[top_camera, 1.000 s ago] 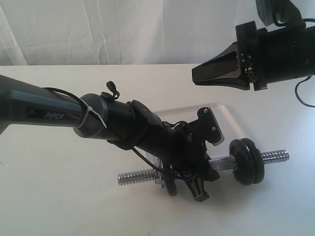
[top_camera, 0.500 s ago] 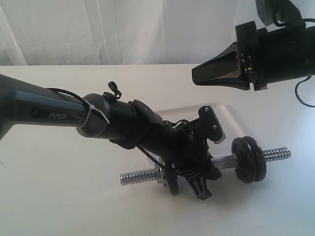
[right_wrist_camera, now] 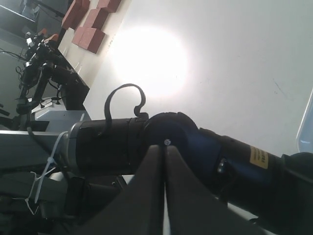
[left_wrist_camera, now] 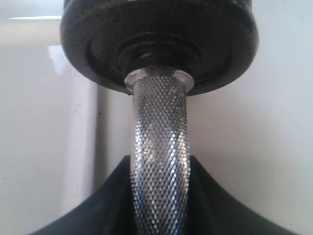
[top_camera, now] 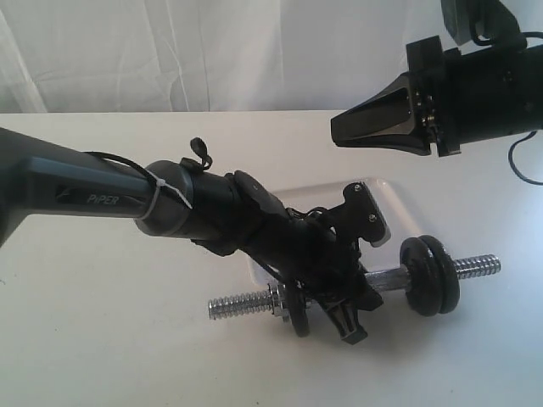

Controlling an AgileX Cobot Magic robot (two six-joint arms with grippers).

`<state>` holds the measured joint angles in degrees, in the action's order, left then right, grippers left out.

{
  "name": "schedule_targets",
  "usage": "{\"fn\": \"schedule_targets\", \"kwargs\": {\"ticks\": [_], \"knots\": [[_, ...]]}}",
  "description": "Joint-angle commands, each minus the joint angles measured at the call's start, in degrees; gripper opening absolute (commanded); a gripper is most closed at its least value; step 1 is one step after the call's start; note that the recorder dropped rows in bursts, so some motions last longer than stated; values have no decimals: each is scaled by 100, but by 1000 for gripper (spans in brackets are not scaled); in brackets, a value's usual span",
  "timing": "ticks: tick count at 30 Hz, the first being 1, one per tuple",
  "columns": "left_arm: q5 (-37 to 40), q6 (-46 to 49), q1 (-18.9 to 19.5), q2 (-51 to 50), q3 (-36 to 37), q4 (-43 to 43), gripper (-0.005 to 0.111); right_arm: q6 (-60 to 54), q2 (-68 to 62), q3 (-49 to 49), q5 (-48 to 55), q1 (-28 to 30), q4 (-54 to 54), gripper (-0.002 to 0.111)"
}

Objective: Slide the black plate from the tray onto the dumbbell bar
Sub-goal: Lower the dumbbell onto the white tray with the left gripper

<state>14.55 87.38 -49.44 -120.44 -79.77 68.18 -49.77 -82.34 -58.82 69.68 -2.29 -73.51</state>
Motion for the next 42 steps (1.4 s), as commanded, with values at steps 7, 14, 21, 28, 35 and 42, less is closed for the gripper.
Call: {"fn": "schedule_targets", "kwargs": {"ticks": [7, 14, 21, 28, 35, 42], "knots": [[304, -1153, 1, 105, -97, -662, 0, 2, 43, 18, 28, 7, -81, 0], [583, -2071, 1, 105, -164, -1584, 0, 2, 43, 18, 28, 7, -81, 0], [1002, -2758, 1, 105, -580, -2338, 0, 2, 43, 18, 28, 7, -81, 0], [1272, -3238, 1, 105, -769, -2950, 0, 2, 43, 18, 28, 7, -81, 0], [1231, -3238, 1, 105, -769, -3009, 0, 2, 43, 18, 28, 7, -81, 0], [1214, -3365, 1, 105, -769, -3319, 0, 2, 43, 18, 28, 7, -81, 0]]}}
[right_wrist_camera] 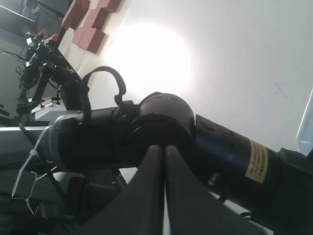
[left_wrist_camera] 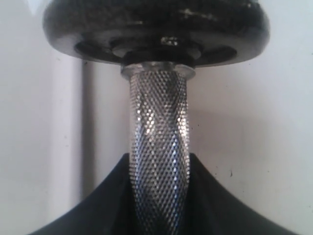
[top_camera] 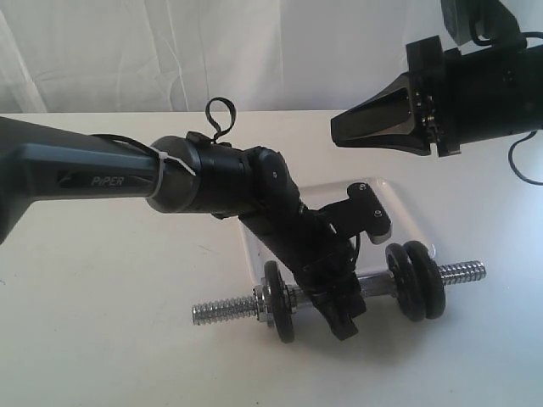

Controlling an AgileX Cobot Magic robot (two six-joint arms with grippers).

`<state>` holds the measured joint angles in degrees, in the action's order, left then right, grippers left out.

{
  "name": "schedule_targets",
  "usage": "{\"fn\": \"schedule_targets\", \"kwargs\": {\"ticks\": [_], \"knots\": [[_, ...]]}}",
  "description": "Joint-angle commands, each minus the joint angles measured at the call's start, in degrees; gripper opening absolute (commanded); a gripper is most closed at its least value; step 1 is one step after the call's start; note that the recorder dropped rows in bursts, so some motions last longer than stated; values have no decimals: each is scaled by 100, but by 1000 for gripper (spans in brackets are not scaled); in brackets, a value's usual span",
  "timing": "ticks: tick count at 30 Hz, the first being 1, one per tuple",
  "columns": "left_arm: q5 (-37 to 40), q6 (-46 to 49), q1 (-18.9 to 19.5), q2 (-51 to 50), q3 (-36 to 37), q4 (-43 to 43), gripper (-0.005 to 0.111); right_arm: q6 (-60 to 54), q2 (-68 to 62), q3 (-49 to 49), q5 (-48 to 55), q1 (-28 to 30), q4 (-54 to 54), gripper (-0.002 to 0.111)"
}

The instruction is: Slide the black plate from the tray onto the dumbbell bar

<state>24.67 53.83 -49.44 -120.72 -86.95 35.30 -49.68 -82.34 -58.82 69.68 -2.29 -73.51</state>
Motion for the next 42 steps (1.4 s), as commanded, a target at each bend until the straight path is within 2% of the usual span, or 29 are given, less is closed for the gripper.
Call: {"fn": "schedule_targets", "kwargs": {"ticks": [1, 7, 13, 16, 29, 35, 42], "knots": [[215, 16, 1, 133, -51, -72, 0, -8, 43, 18, 28, 7, -81, 0], [269, -23, 1, 133, -51, -260, 2, -8, 43, 18, 28, 7, -81, 0], [317, -23, 1, 133, -51, -260, 32, 52, 43, 18, 28, 7, -81, 0], [342, -9, 1, 133, -51, -285, 42, 52, 43, 18, 28, 7, -81, 0], [342, -9, 1, 133, -51, -285, 47, 62, 43, 18, 28, 7, -81, 0], [363, -19, 1, 133, -51, -285, 72, 62, 43, 18, 28, 7, -81, 0], [403, -19, 11, 281, -54, -500, 73, 97, 43, 18, 28, 7, -81, 0]]}}
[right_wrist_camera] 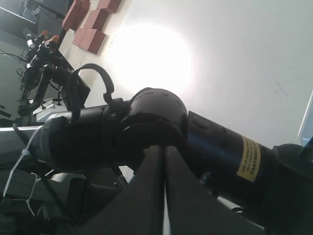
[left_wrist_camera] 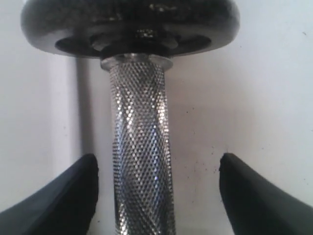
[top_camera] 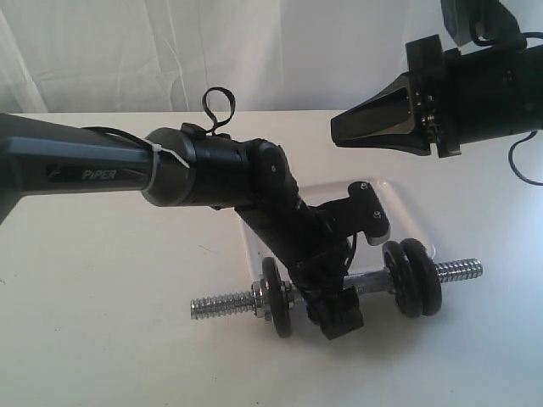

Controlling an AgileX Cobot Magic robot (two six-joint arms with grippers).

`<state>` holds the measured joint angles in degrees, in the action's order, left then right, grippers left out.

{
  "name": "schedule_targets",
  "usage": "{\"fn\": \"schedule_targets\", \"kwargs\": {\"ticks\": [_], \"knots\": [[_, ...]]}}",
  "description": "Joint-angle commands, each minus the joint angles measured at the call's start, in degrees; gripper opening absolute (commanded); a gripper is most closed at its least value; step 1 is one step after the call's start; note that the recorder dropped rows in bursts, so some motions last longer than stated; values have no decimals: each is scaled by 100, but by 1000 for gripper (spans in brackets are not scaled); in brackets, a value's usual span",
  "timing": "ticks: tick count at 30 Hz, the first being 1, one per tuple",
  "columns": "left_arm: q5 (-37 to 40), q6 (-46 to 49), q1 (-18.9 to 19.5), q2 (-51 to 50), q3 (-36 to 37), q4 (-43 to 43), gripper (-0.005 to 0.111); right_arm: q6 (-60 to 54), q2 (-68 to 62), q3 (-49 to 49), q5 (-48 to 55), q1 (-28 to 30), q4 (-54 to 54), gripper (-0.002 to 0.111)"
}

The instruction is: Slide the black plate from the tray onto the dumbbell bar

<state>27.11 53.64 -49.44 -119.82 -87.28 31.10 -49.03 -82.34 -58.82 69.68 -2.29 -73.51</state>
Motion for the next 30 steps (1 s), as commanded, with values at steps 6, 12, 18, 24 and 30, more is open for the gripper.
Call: {"fn": "schedule_targets", "kwargs": {"ticks": [6, 12, 18, 24, 30], "knots": [[223, -1, 11, 661, -21, -359, 73, 75, 52, 18, 28, 7, -16, 0], [1657, -1851, 20, 1502, -21, -1748, 67, -254, 296, 7, 28, 7, -151, 0], [3551, -3985, 20, 2794, 179, -4038, 9, -444, 1608, 30, -290, 7, 734, 0], [3380, -5817, 20, 5416, 1258, -4703, 0, 1573, 3442, 767, -2230, 7, 3424, 0], [3220, -7817, 20, 8507, 2732, -5082, 0, 2157, 5432, 2046, -3114, 7, 4366, 0]]}}
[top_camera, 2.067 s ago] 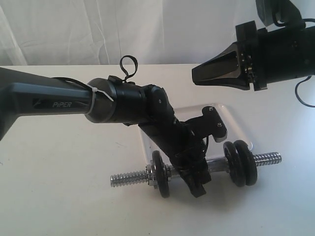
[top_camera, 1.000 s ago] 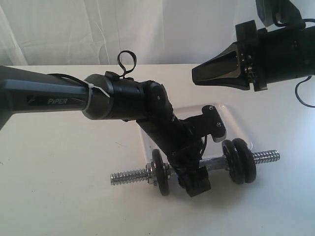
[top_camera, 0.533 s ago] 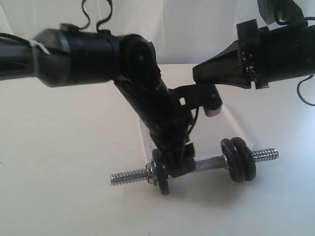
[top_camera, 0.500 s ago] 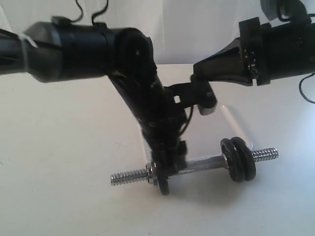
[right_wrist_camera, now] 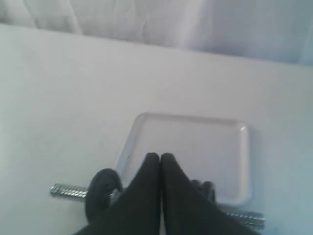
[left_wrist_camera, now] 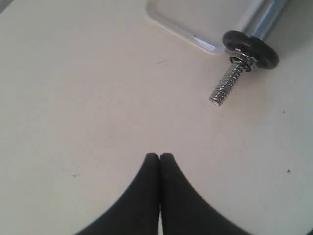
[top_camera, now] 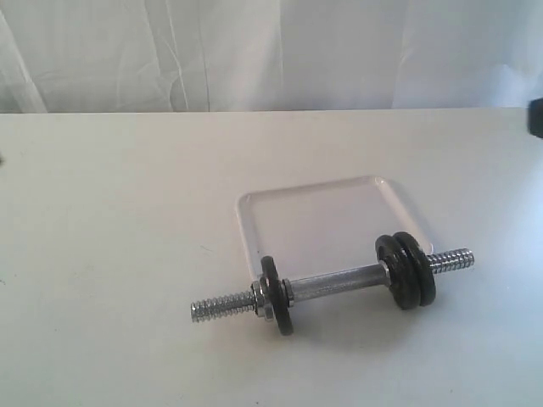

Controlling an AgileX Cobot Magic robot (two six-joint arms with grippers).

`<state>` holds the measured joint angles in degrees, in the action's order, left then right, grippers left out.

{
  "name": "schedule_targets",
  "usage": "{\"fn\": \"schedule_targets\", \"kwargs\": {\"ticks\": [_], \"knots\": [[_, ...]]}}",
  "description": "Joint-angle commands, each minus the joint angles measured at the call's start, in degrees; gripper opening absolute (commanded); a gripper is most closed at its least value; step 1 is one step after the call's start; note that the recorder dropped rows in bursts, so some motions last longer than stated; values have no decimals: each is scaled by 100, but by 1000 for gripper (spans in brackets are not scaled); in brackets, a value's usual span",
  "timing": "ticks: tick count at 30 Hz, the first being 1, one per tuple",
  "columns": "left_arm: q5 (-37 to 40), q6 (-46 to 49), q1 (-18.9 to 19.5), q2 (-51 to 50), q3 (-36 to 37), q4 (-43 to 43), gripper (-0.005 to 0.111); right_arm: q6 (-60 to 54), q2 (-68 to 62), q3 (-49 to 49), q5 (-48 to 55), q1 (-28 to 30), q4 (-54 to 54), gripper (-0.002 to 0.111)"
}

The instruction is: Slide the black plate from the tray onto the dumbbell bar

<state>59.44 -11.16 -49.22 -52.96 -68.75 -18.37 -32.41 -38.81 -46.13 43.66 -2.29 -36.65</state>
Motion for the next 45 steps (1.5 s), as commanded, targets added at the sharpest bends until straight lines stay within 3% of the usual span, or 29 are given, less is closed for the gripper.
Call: {"fn": "schedule_targets", "kwargs": {"ticks": [1, 3, 5, 9, 14, 16, 21, 24, 27, 30, 45], "knots": [[-119, -1541, -1, 2201, 1079, -134, 0, 596, 1175, 901, -545, 7, 710, 0], [-310, -1652, -1, 3054, 1664, -161, 0, 880, 1315, 1199, -386, 7, 699, 0], [118, -1652, -1, 3503, 2017, -93, 0, 904, 1315, 1293, 42, 7, 685, 0], [819, -1652, -1, 3760, 2093, -93, 0, 904, 1315, 1293, 303, 7, 685, 0], [799, -1652, -1, 3760, 2093, -93, 0, 904, 1315, 1293, 291, 7, 685, 0], [791, -1652, 433, 3760, 2102, -77, 0, 904, 1315, 1293, 291, 7, 685, 0], [782, -1652, 2324, 3954, 2102, -84, 0, 904, 1315, 1293, 291, 7, 697, 0], [782, -1590, 3207, 4369, 2102, -93, 0, 904, 1315, 1293, 291, 7, 697, 0], [782, -1590, 3649, 4860, 2102, -96, 0, 904, 1315, 1293, 291, 7, 697, 0], [782, -1590, 3729, 5285, 2114, -106, 0, 904, 1315, 1293, 291, 7, 697, 0], [935, -1590, 3743, 5296, 2180, -84, 0, 904, 1348, 1293, 292, 7, 686, 0]]}}
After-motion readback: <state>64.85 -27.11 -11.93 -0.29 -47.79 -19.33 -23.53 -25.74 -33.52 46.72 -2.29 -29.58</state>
